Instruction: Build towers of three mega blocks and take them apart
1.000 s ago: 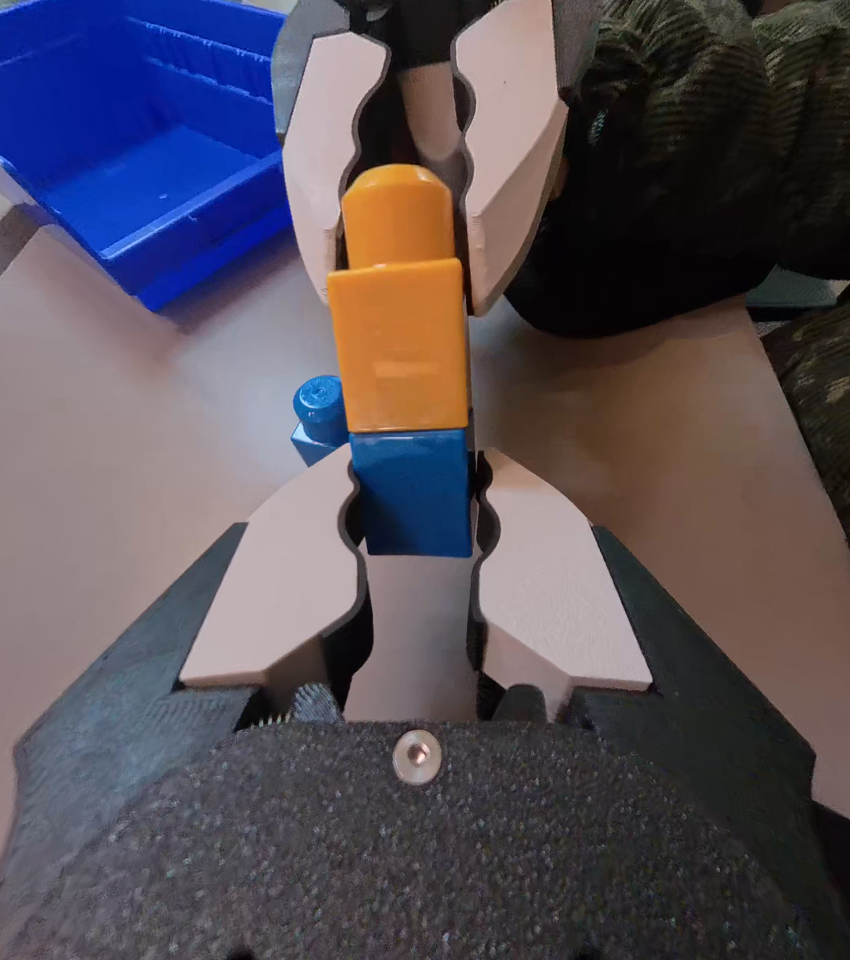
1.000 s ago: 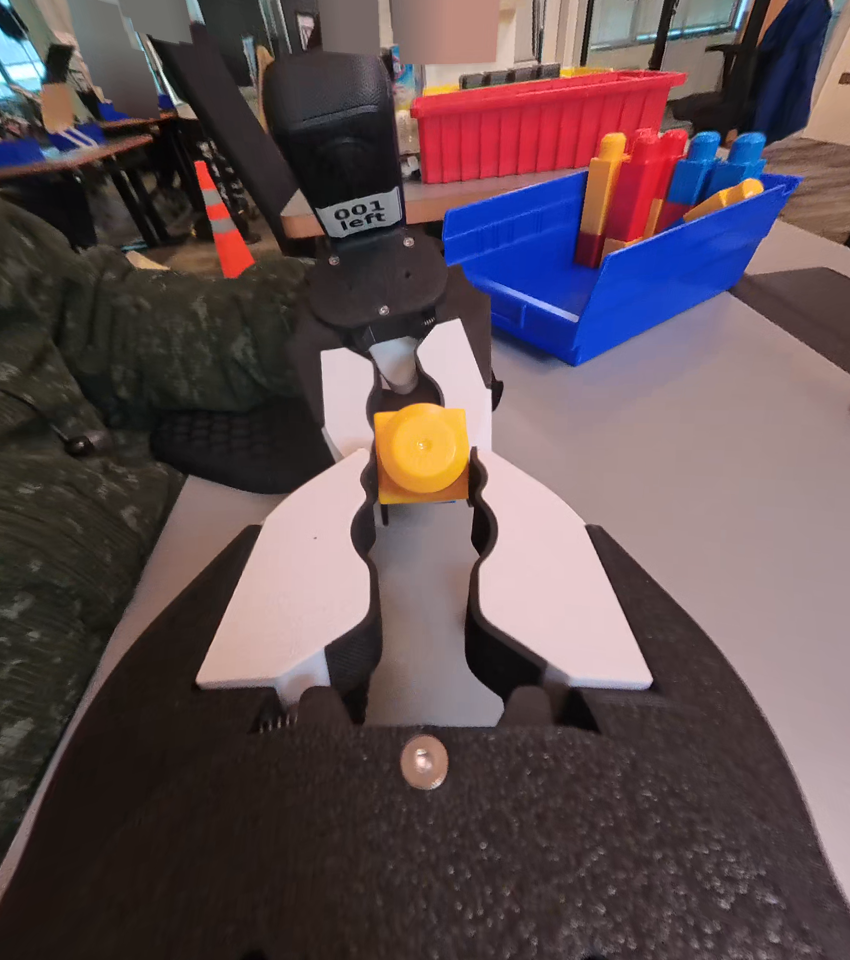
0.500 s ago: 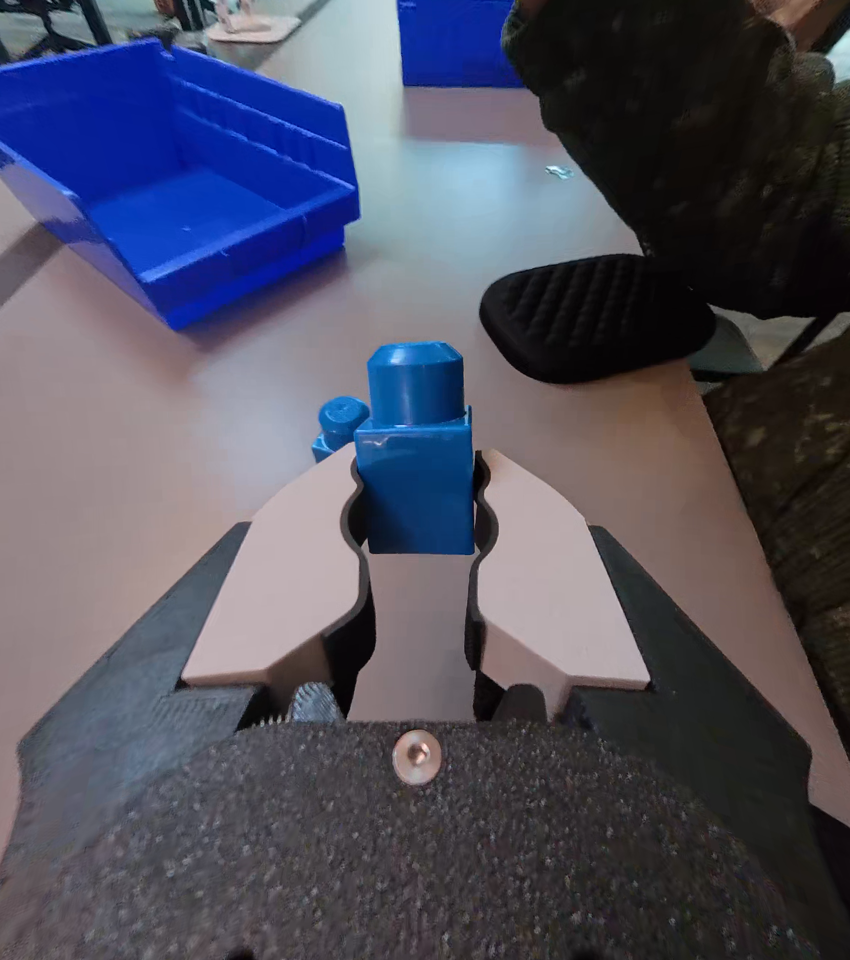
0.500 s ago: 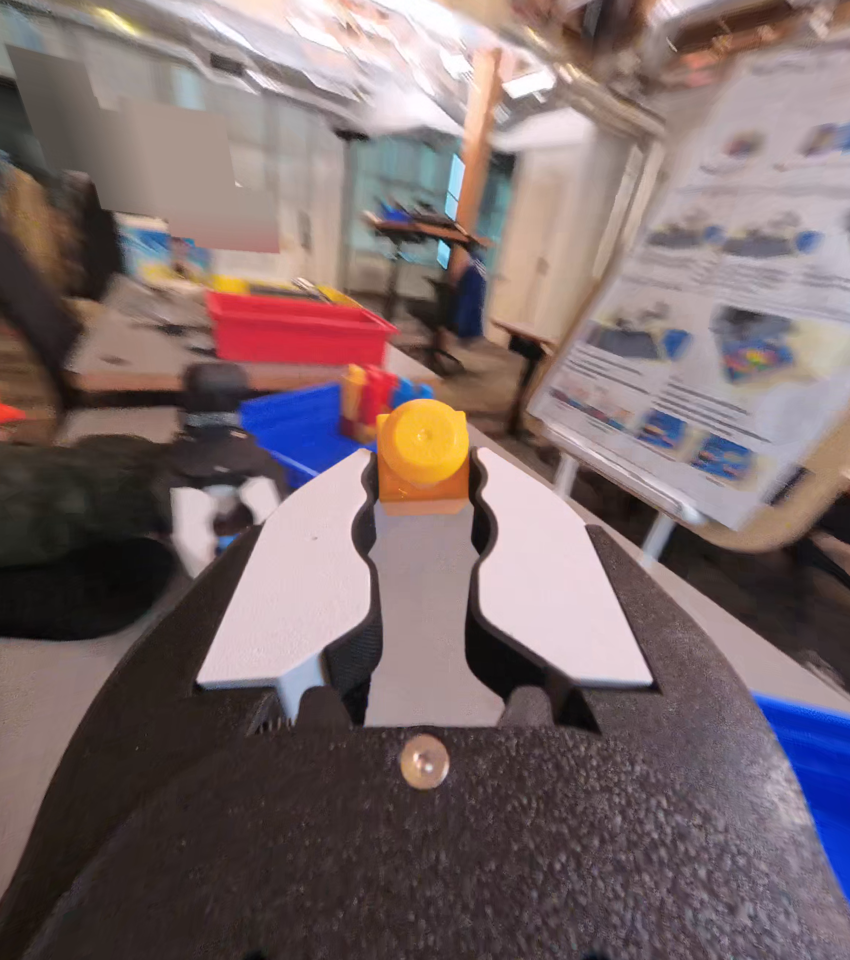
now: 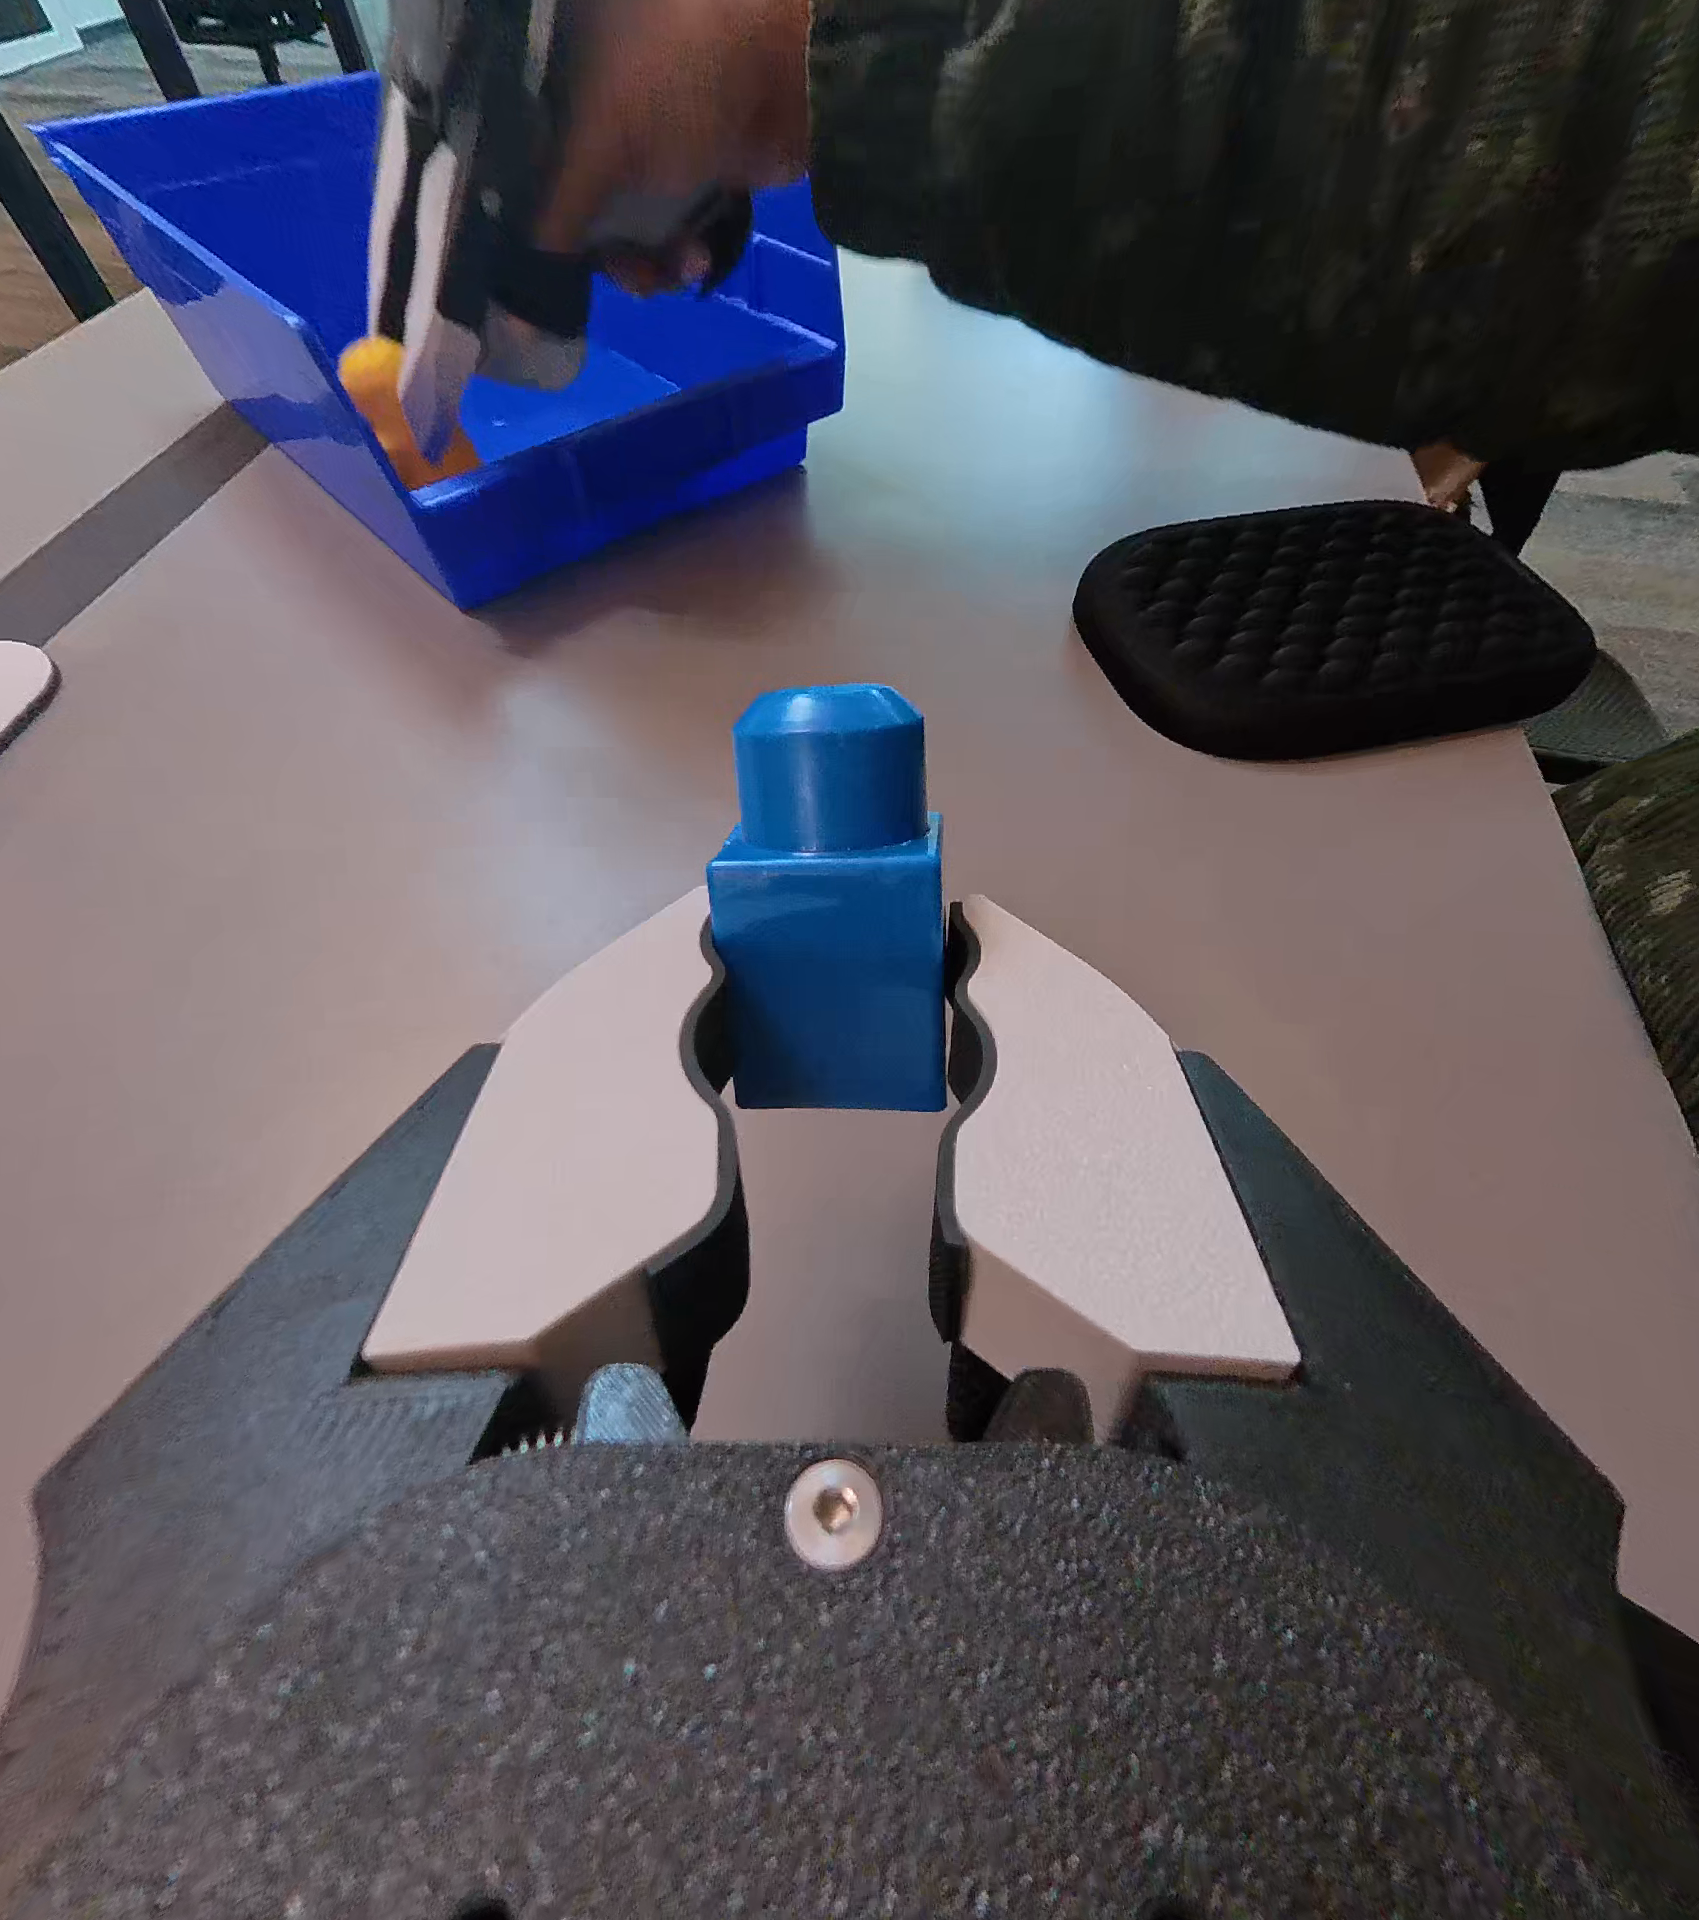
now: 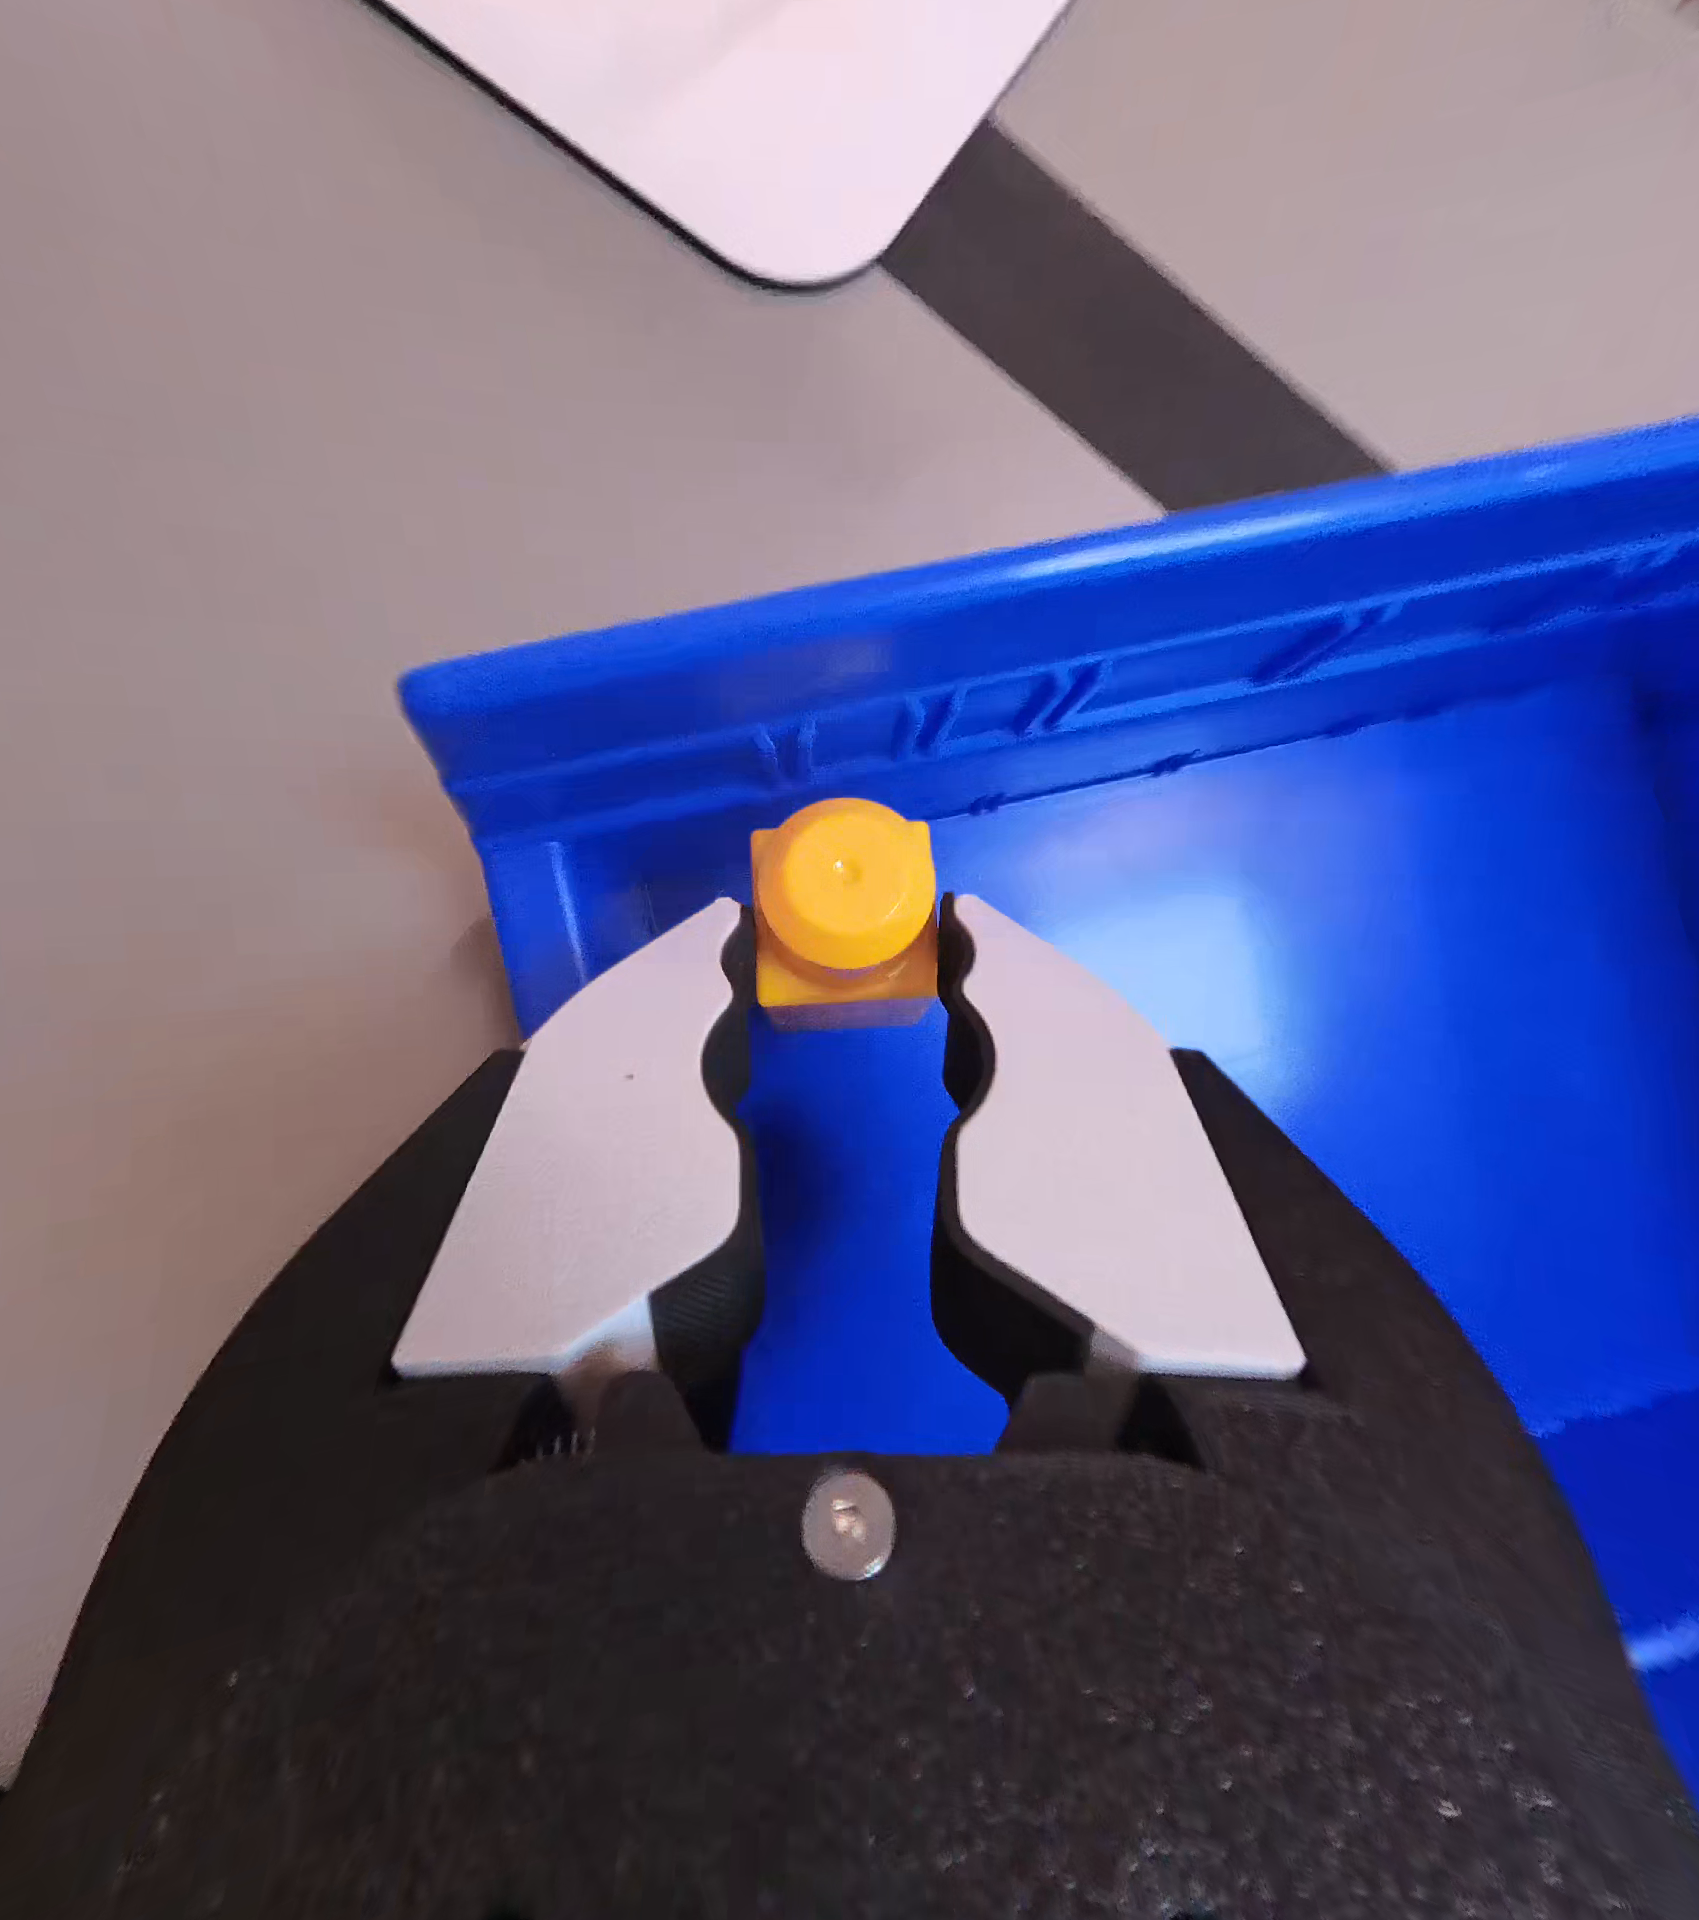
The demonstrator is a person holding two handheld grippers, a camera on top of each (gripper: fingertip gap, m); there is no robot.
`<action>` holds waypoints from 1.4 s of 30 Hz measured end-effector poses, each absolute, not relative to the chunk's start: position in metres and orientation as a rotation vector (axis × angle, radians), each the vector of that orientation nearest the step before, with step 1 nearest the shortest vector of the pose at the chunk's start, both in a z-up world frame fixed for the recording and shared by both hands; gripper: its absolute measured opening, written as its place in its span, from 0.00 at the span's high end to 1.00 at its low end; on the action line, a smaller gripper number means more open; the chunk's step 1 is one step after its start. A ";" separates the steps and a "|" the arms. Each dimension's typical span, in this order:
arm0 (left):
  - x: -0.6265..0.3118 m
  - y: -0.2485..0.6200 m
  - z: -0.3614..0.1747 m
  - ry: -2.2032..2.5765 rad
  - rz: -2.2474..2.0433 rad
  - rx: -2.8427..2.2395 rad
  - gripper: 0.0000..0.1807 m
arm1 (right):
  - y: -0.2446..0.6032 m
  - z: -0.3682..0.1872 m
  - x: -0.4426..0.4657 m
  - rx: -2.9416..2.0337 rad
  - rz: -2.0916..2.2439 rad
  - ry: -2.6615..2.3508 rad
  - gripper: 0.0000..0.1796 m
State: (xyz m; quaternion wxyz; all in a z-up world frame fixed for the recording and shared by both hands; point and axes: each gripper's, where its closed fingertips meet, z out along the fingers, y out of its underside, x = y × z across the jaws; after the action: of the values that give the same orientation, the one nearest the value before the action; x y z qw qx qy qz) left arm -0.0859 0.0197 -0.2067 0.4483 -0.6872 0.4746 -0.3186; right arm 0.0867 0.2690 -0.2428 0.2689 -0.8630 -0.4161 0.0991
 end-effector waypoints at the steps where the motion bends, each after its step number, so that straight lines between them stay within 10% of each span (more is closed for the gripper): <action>1: -0.086 0.020 -0.206 1.169 -0.787 -1.697 0.79 | 0.268 -0.250 0.085 -2.343 0.286 -1.125 0.81; 12: -0.084 0.021 -0.202 1.150 -0.781 -1.678 0.79 | 0.244 -0.200 0.059 -2.101 0.413 -1.155 0.69; 23: -0.067 0.011 -0.204 1.203 -0.780 -1.652 0.79 | 0.022 -0.161 -0.072 -1.546 1.066 -1.783 0.69; 26: -0.062 0.007 -0.208 1.230 -0.765 -1.660 0.79 | 0.003 -0.175 -0.085 -1.528 1.074 -1.855 0.83; 42: -0.068 0.026 -0.206 1.126 -0.701 -1.639 0.82 | 0.223 -0.146 0.097 -2.146 0.157 -1.534 0.83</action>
State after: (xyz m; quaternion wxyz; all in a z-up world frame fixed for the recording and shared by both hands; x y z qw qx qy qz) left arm -0.0685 0.0257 -0.2065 0.4939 -0.6760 0.4643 -0.2890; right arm 0.0965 0.2226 -0.1464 0.2472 -0.7869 -0.5625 0.0574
